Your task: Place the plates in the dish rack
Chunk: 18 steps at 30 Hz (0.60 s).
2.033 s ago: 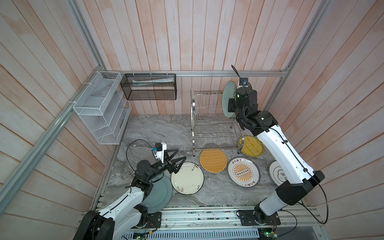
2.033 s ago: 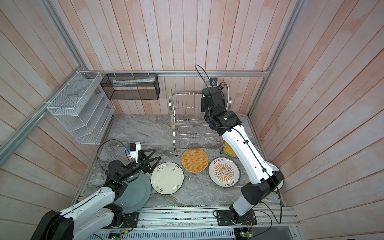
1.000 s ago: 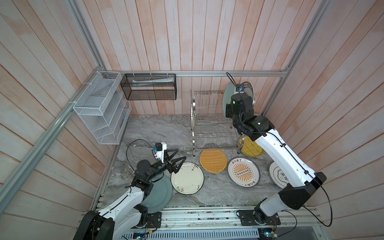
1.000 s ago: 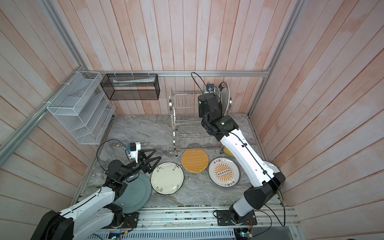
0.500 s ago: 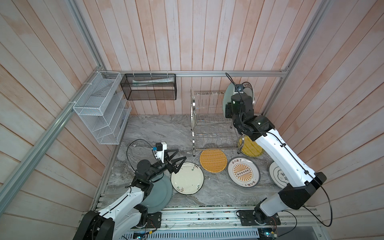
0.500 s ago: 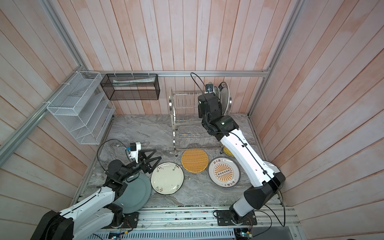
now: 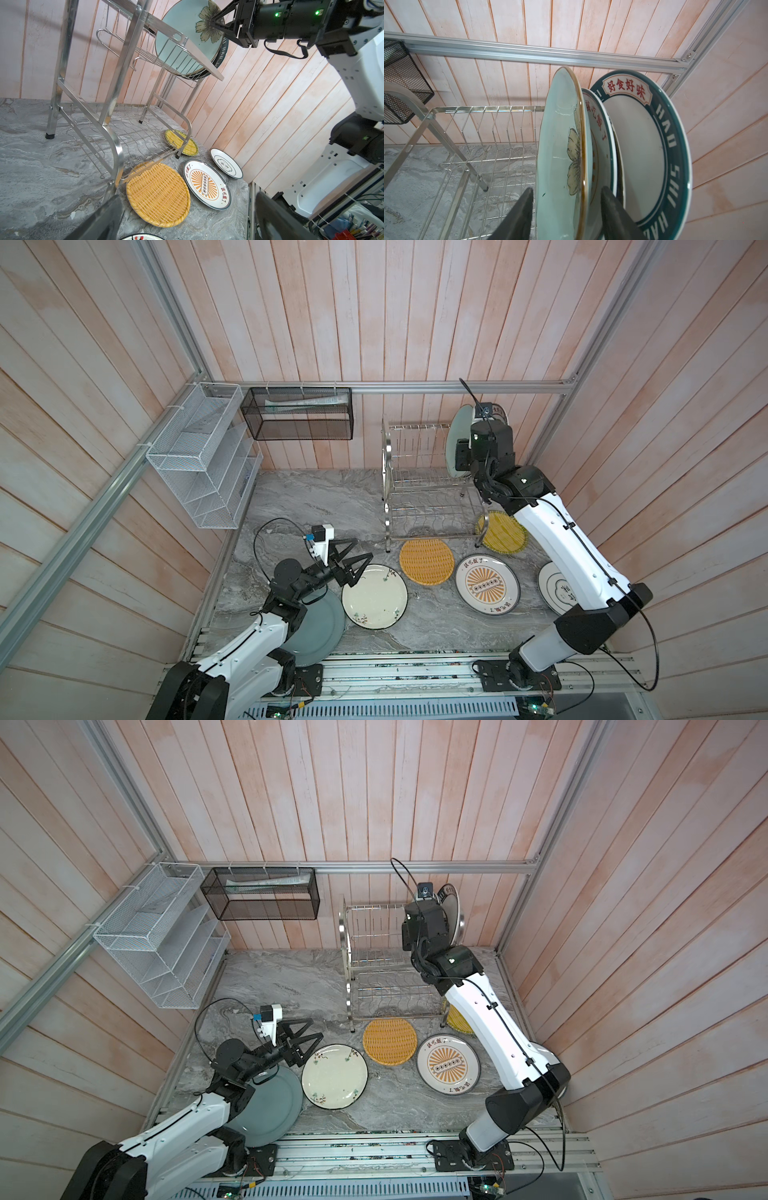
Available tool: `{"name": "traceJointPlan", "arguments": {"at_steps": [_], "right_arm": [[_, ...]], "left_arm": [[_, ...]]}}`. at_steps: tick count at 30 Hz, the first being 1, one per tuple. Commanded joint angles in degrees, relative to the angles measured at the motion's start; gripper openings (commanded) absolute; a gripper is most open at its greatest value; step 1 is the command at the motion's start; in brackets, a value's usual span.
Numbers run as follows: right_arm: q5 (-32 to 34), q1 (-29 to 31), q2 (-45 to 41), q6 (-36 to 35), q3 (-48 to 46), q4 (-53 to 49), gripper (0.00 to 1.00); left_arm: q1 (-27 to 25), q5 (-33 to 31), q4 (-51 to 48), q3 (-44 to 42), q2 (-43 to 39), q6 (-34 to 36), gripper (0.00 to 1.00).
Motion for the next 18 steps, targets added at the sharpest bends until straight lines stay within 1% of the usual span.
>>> {"name": "traceJointPlan", "arguments": {"at_steps": [1, 6, 9, 12, 15, 18], "right_arm": [[-2.5, -0.9, 0.9, -0.4, 1.7, -0.2, 0.53], [-4.6, -1.0, 1.3, -1.2, 1.7, 1.1, 0.53], [-4.2, -1.0, 1.6, -1.4, 1.7, 1.5, 0.53], [-2.6, -1.0, 1.4, -0.9, 1.9, 1.3, 0.54], [-2.3, -0.9, -0.2, 0.0, 1.8, 1.4, 0.59], [-4.0, -0.6, -3.1, 0.4, 1.5, 2.3, 0.67]], "left_arm": [[-0.2, -0.9, -0.1, 1.6, 0.1, 0.9, 1.0], [-0.1, -1.0, -0.3, 1.6, 0.3, 1.2, 1.0], [-0.2, -1.1, -0.3, 1.6, 0.4, 1.4, 1.0], [-0.2, -1.5, -0.8, 1.7, 0.6, 1.7, 1.0], [-0.2, -1.9, -1.2, 1.8, 0.8, 1.9, 1.0], [-0.2, -2.8, -2.1, 2.0, 0.8, 2.3, 1.0]]}}
